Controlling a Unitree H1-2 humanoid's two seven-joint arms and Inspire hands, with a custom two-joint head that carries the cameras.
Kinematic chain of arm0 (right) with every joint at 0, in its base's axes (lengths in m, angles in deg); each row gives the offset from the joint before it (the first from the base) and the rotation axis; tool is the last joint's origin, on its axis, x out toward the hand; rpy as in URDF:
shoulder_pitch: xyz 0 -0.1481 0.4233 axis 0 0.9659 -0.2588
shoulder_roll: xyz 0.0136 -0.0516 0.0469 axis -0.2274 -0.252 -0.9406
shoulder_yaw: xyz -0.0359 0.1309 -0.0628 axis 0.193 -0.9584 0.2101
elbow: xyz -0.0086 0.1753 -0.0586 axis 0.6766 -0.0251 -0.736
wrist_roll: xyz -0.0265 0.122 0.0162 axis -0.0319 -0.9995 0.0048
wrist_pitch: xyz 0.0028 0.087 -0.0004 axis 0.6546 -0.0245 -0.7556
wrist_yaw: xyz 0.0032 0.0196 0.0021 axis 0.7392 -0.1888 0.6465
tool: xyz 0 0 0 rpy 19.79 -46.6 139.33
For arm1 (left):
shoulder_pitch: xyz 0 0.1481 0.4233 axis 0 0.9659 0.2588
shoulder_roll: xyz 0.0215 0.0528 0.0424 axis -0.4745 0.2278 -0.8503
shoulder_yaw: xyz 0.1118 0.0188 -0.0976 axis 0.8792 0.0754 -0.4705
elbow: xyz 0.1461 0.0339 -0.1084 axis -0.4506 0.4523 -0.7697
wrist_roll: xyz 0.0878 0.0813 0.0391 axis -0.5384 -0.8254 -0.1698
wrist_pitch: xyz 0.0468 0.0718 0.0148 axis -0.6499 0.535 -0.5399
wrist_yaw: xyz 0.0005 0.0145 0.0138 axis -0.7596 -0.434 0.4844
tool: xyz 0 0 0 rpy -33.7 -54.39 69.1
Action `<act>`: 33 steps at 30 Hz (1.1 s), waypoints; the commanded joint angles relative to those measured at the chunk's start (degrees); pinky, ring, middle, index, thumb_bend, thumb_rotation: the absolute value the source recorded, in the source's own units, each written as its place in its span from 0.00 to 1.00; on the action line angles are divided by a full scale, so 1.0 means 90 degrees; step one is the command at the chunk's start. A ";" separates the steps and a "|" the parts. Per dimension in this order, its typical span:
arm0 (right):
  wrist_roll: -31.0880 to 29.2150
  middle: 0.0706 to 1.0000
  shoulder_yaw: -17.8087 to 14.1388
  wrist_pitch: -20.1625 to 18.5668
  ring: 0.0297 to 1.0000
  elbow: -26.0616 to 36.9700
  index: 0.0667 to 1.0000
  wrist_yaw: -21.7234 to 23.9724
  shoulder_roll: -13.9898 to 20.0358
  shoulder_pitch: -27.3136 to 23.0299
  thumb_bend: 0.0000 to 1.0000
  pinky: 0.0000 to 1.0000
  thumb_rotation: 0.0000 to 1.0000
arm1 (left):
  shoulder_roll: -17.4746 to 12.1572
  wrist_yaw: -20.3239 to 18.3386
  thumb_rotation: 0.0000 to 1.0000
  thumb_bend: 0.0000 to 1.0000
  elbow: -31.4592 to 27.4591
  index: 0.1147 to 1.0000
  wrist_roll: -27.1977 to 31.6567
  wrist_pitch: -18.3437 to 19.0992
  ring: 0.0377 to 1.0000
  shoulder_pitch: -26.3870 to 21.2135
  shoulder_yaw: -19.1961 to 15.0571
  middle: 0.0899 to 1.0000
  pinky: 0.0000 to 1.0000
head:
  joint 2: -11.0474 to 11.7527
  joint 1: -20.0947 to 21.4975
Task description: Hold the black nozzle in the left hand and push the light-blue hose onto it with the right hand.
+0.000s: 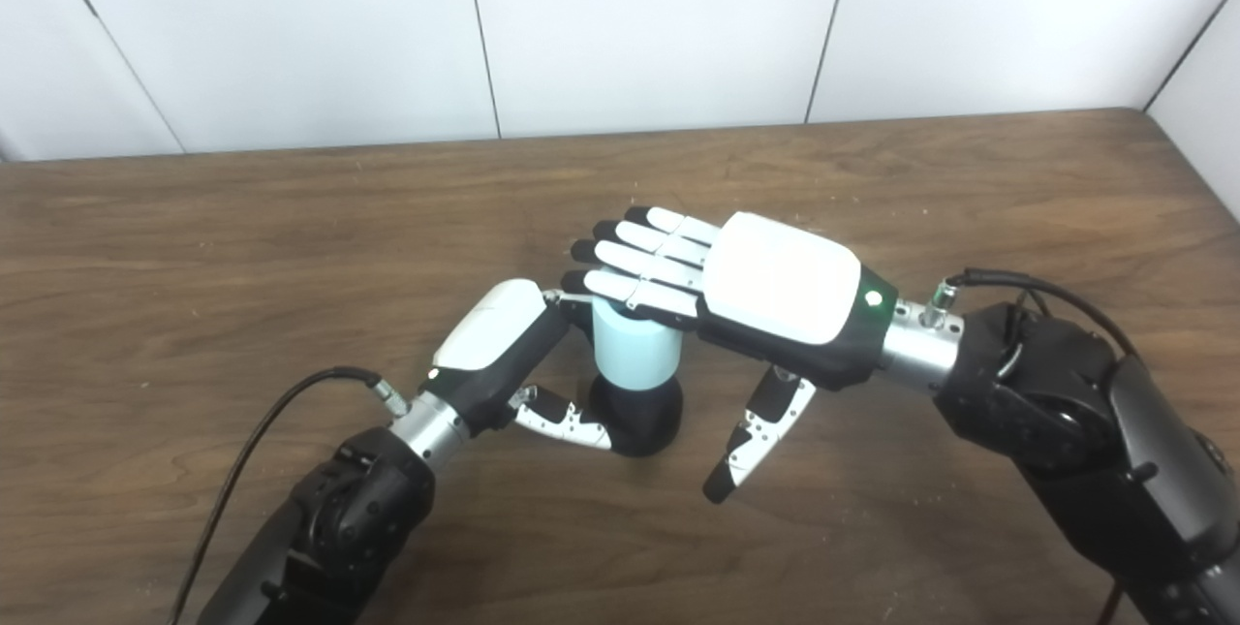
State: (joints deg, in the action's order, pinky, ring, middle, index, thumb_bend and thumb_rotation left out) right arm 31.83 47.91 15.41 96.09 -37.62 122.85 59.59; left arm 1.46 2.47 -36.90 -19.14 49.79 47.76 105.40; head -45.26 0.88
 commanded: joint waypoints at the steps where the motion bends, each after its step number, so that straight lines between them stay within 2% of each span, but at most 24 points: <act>1: 0.0141 1.00 0.0235 0.0061 1.00 -0.0113 1.00 0.0304 0.0070 0.0164 0.82 1.00 0.57 | -0.0212 -0.0439 0.00 0.52 0.0241 0.40 -0.0238 0.0247 0.57 0.0167 0.0140 0.45 0.78 | -0.0004 0.0008; 33: 0.0251 1.00 0.0339 -0.0019 1.00 -0.0145 1.00 0.0270 0.0053 0.0222 0.83 1.00 0.55 | -0.0181 -0.0445 0.00 0.52 0.0236 0.40 -0.0238 0.0278 0.57 0.0163 0.0140 0.45 0.78 | -0.0026 0.0005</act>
State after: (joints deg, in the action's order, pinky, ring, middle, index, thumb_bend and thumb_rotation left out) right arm 32.16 48.50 14.98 95.97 -38.87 122.85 59.95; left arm 1.45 2.38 -36.91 -19.14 49.80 47.74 105.39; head -45.44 0.88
